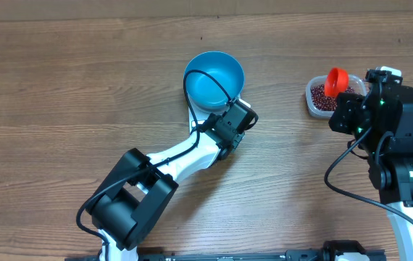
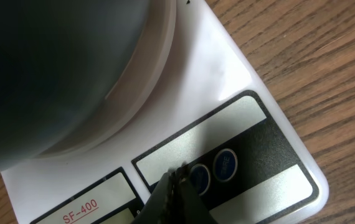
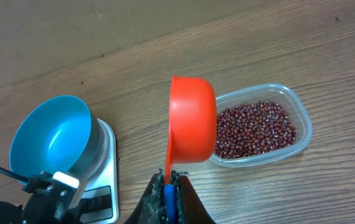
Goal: Scoop item into bowl and weigh 150g on scale
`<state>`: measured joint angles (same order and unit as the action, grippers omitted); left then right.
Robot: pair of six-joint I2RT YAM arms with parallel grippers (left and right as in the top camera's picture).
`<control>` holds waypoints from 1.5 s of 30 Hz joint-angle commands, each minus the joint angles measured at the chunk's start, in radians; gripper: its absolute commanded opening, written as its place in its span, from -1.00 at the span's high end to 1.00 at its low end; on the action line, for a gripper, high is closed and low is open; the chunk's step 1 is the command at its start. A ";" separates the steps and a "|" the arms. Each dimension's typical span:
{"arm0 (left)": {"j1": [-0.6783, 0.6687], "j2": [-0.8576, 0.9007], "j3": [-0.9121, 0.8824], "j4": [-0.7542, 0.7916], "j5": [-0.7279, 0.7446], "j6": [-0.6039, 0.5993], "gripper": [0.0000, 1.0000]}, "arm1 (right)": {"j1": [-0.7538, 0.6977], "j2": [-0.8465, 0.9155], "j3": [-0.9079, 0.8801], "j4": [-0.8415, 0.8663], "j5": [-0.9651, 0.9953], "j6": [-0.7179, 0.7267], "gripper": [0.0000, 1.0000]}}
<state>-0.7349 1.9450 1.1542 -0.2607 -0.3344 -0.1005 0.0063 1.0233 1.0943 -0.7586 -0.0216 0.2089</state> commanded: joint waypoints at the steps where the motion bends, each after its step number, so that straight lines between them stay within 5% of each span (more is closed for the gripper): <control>1: 0.014 0.030 -0.008 -0.003 -0.013 0.011 0.92 | -0.002 -0.005 0.027 0.009 -0.003 -0.001 0.93; 26: 0.017 0.030 -0.008 -0.019 -0.034 -0.010 0.91 | -0.002 -0.005 0.027 0.002 -0.003 -0.001 0.93; 45: 0.014 0.030 -0.008 -0.023 0.103 0.120 0.92 | -0.002 -0.005 0.027 0.002 -0.012 0.000 0.93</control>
<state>-0.7238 1.9453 1.1545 -0.2684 -0.3161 -0.0170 0.0063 1.0233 1.0943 -0.7597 -0.0265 0.2089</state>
